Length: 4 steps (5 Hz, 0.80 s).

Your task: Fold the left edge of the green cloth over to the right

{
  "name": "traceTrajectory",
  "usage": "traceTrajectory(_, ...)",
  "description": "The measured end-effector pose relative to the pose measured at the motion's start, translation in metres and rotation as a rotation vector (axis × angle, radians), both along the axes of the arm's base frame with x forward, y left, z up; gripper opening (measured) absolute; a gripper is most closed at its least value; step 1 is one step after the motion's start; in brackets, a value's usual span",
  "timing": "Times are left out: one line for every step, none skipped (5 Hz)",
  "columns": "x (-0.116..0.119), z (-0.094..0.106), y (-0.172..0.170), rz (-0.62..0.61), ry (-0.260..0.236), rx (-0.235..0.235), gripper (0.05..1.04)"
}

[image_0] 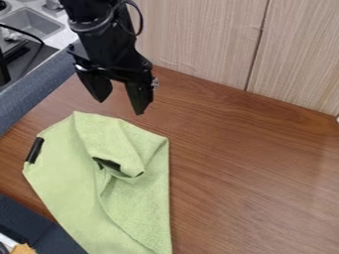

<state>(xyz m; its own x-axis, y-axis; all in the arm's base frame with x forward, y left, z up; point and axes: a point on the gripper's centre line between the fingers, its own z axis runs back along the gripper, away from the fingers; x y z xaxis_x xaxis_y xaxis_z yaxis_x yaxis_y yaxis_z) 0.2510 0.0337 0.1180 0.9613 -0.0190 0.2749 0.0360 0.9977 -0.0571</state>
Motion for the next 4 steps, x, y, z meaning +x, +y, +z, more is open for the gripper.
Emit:
traceTrajectory(-0.002, -0.005, 0.000, 0.000, 0.020, -0.004, 1.001)
traceTrajectory(-0.015, -0.013, 0.027, 0.101, 0.043, -0.007, 1.001)
traceTrajectory(-0.023, -0.021, 0.057, 0.180, 0.048, 0.007, 1.001)
traceTrajectory(-0.031, -0.032, 0.086, 0.264, 0.051, 0.031, 1.001)
